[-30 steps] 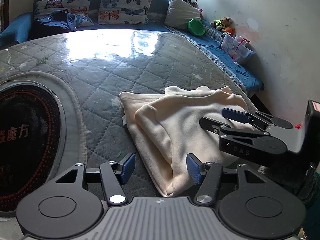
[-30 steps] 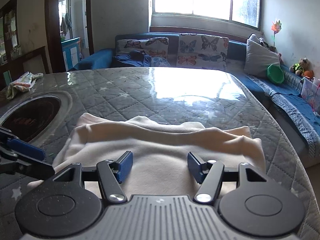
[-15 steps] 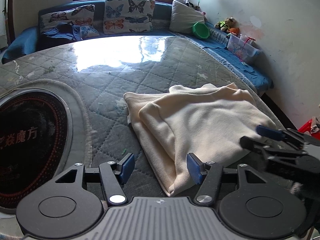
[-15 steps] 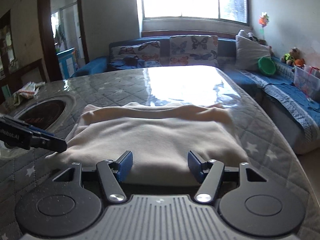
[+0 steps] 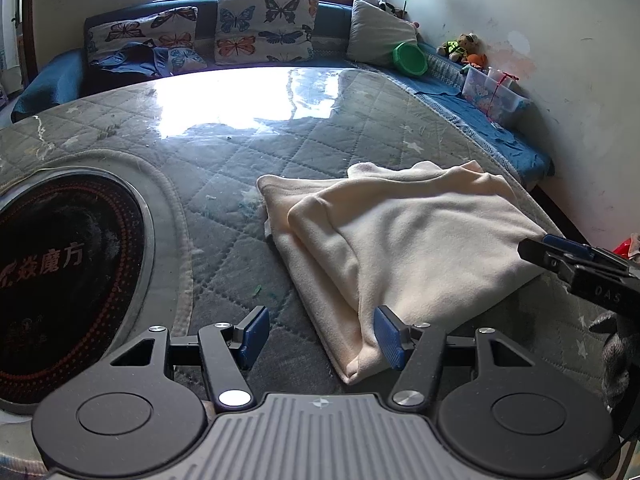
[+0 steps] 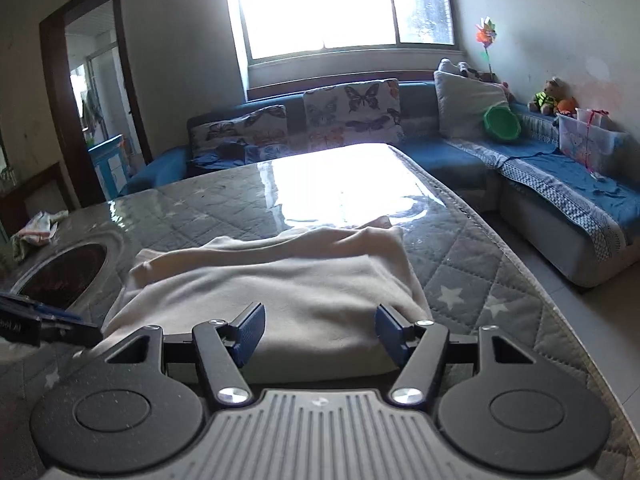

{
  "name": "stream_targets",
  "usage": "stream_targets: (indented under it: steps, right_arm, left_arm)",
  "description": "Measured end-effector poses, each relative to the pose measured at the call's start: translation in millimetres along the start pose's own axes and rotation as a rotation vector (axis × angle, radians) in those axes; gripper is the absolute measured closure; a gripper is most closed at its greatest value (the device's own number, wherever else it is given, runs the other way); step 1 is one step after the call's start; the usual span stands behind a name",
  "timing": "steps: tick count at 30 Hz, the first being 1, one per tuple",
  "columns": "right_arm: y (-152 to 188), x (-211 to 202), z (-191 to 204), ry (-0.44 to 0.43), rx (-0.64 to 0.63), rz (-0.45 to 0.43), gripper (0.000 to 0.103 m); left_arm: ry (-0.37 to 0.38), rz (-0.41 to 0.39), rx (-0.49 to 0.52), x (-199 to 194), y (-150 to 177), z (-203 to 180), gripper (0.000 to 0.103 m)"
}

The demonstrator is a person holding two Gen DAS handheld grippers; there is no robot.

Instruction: Fold clothes

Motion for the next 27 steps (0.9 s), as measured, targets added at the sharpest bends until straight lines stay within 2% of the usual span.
stream_targets:
  steps: [3, 9, 15, 20, 22, 27]
  right_arm:
    - [4.8, 7.2, -3.5, 0.016, -0.001, 0.029, 0.040]
    - [8.1, -4.8, 5.8, 0.004, -0.011, 0.018, 0.033]
    - [11.3, -14.9, 12.8, 0.008, -0.007, 0.008, 0.017]
    - [16.3, -23.0, 18.0, 0.018, -0.002, -0.007, 0.010]
    - [19.0, -27.3, 20.2, 0.034, 0.000, -0.023, 0.002]
    - [24.1, -34.3, 23.5, 0.045, 0.010, -0.042, 0.000]
  left_arm:
    - [-0.011, 0.000, -0.001, -2.2, 1.2, -0.7, 0.040]
    - [-0.029, -0.005, -0.002, -6.5, 3.8, -3.4, 0.033]
    - [-0.045, -0.019, 0.017, -15.2, 10.4, -9.9, 0.024]
    - [-0.046, -0.031, 0.027, -22.2, 18.1, -14.6, 0.016]
    - [-0.049, -0.037, 0.034, -24.9, 21.4, -16.9, 0.014]
    - [-0.050, -0.045, 0.030, -29.6, 29.6, -18.5, 0.007]
Point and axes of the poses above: each gripper's, at about its wrist camera, not at the fingertips, and x roughly the way its jaws point, z to its left, y to its underside, the point moved 2 cm from there along x, roughly the way its jaws point, and after that the axes turned 4 degrees about x, right-handed, at the moved point
